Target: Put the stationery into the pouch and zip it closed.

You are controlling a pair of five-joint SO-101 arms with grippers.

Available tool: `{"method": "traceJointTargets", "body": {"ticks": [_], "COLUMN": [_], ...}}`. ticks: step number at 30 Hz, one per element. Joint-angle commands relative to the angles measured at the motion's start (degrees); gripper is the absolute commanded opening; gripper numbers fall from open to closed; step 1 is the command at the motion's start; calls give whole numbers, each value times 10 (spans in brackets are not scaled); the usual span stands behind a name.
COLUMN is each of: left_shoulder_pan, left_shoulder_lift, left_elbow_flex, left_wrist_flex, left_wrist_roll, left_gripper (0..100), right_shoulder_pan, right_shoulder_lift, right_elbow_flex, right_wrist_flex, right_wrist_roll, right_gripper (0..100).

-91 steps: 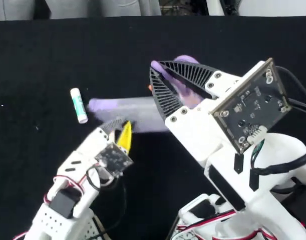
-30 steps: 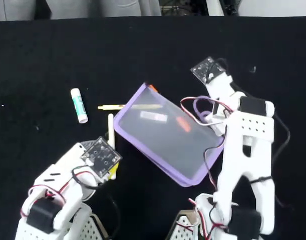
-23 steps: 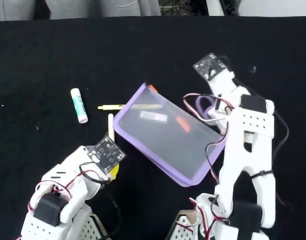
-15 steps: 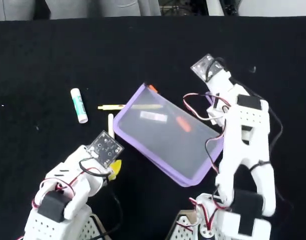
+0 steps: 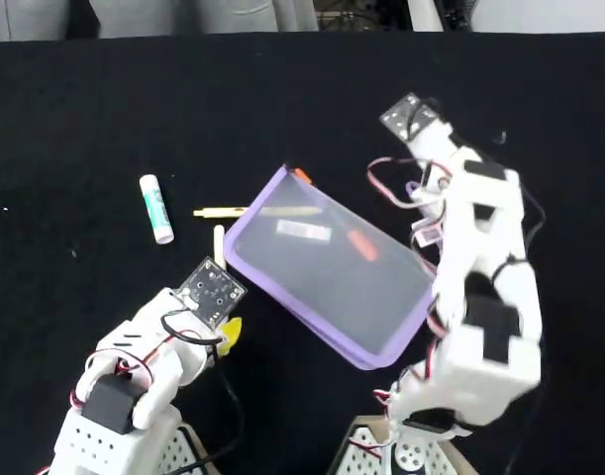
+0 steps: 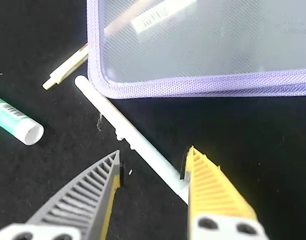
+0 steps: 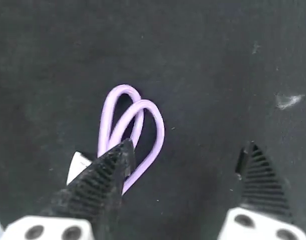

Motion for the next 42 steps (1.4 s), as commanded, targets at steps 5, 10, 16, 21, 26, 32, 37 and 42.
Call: {"method": "traceJointTargets", "body": {"ticks": [5,10,16,21,26,32,37,42], "left_shoulder_pan": [-1,-1,-1,-1,-1,-1,0,0], "left_shoulder_lift": [-1,-1,-1,-1,-1,-1,-1,-1], "left_elbow_flex": [-6,-6,-6,-6,-6,-6,-6,-6], "left_wrist_flex": [-12,-12,-12,-12,-12,-12,-12,-12], "left_wrist_roll": [9,9,9,9,9,10,10,11], "left_gripper": [217,216,216,216,216,216,216,216], "right_shoulder_pan": [3,-1,-8,-17,-40,-46,-42,-46], "right_shoulder_lift": [176,295,383,416,401,329,307,310], "right_elbow_flex": [-332,-551,-796,-811,-751,-654,-584,-575], "right_wrist_flex": [253,402,548,546,547,547,534,519], "right_wrist_roll": [-78,-85,-85,-89,-89,-91,-90,-90], "right_gripper": [336,336,336,336,336,336,336,336]}}
